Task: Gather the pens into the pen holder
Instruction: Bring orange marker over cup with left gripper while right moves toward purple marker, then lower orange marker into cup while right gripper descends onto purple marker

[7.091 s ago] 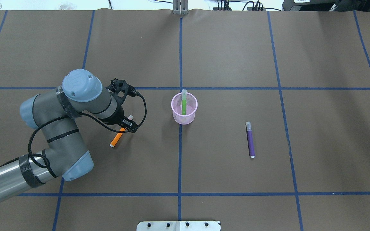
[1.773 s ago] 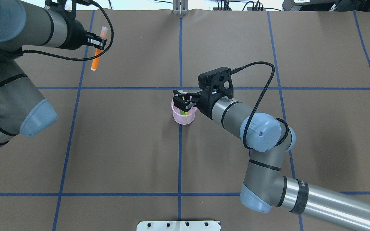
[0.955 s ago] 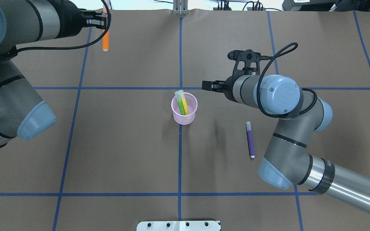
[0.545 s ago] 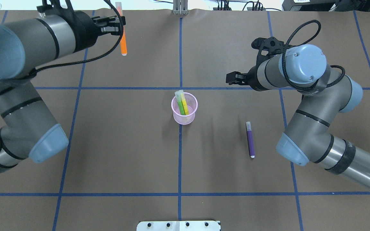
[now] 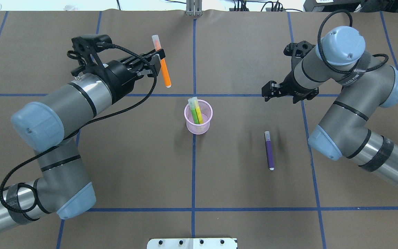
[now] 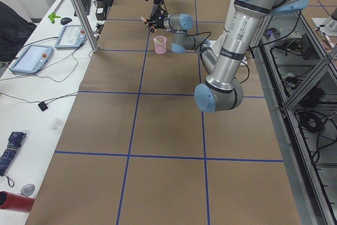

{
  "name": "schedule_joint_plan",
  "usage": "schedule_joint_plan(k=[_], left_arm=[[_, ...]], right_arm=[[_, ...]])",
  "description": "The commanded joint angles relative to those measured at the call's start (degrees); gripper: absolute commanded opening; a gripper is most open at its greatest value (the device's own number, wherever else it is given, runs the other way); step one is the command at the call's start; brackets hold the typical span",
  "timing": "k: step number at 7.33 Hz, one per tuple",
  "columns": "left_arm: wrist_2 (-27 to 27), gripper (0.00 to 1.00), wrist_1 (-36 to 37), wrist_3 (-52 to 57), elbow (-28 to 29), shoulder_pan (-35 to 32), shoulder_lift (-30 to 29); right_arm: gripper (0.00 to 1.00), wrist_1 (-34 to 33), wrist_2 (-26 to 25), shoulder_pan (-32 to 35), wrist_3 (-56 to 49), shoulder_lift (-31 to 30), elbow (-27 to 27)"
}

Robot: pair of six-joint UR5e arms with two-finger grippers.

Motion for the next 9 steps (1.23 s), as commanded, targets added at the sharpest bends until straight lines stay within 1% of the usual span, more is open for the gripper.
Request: schedule_joint_plan(k=[1, 2, 3, 5, 6, 7, 9], left_arm=[[-0.3, 0.0, -12.4, -0.3, 5.2, 1.2, 0.1], [-1.5, 0.0, -16.4, 0.2, 9.4, 1.4, -0.8], [-1.7, 0.0, -17.1, 0.6, 10.3, 1.4, -0.8], [-1.3, 0.0, -16.7, 5.0, 10.5, 2.0, -3.5], [-1.1, 0.0, -16.6, 4.9, 11.9, 2.0, -3.9], [-0.9, 0.0, -16.8, 4.8, 14.8, 2.0, -6.1], [-0.9, 0.0, -16.9, 4.6, 15.6, 2.3, -7.2]], right_arm=[[0.99, -0.4, 1.5, -2.3, -0.6, 0.4, -1.7], [0.99, -0.3, 2.6, -3.8, -0.5, 0.5, -2.1], [0.99, -0.3, 2.5, -4.7, -0.5, 0.6, -2.0], [0.99, -0.1, 2.3, -5.6, -0.5, 0.7, -2.4], [0.99, 0.0, 2.2, -5.9, -0.5, 0.8, -3.4], [0.99, 0.3, 2.1, -6.5, -0.6, 0.8, -4.7], [0.99, 0.2, 2.4, -6.9, -0.5, 0.8, -5.0]])
